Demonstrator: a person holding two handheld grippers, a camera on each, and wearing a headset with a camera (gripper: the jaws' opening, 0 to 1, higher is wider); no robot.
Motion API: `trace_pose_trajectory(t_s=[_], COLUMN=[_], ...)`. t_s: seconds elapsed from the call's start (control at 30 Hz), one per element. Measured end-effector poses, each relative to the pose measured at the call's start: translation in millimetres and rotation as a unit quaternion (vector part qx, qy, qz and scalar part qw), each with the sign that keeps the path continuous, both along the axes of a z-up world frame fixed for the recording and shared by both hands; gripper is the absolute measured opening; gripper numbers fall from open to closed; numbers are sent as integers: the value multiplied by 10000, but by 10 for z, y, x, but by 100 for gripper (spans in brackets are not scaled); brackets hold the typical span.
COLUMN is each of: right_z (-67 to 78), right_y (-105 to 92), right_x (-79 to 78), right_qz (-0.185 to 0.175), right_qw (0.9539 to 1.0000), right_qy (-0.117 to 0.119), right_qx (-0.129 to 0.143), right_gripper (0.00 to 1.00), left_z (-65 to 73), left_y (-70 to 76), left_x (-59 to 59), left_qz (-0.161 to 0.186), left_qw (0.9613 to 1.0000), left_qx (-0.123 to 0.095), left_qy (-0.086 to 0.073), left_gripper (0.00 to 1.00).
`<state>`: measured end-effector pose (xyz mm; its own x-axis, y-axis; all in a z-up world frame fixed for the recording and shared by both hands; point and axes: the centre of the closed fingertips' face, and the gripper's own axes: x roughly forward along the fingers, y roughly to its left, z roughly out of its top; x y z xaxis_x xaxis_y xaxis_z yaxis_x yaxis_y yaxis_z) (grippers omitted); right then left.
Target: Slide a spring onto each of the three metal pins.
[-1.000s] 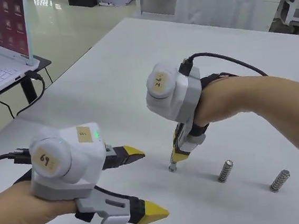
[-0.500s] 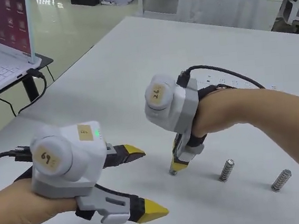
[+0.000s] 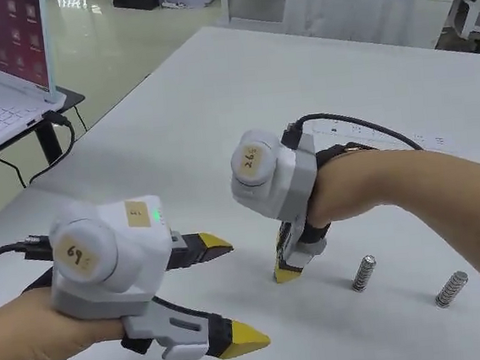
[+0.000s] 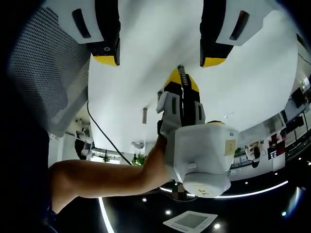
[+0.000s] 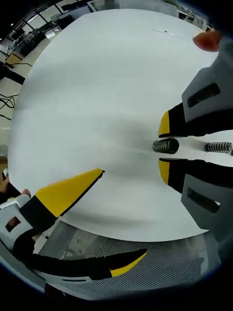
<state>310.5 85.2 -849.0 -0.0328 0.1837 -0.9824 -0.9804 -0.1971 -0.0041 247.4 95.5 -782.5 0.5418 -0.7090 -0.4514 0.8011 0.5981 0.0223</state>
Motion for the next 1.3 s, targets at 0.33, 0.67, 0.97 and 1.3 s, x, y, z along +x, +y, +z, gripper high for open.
trace_pose_trajectory(t_s=[0.33,0.67,0.97,1.3], right_z=[33,137,287,478], right_y=[-17,-139,-266,-483], right_x=[20,69,95,108], right_qz=[-74,-303,-599,-1106], right_qw=[9998,9987,9950,9843], right_qy=[-30,-95,-169,-226], right_qx=[163,392,780,1360], right_gripper=[21,22,23,26], left_z=[-2,-45,-35,-38], left_y=[-18,-53,-88,-113], left_x=[-4,-25,-42,-59], left_qz=[-21,-89,-106,-143], left_qw=[10000,9999,9999,9998], left_qx=[14,76,79,115], left_qy=[3,72,78,90], left_gripper=[62,62,62,62])
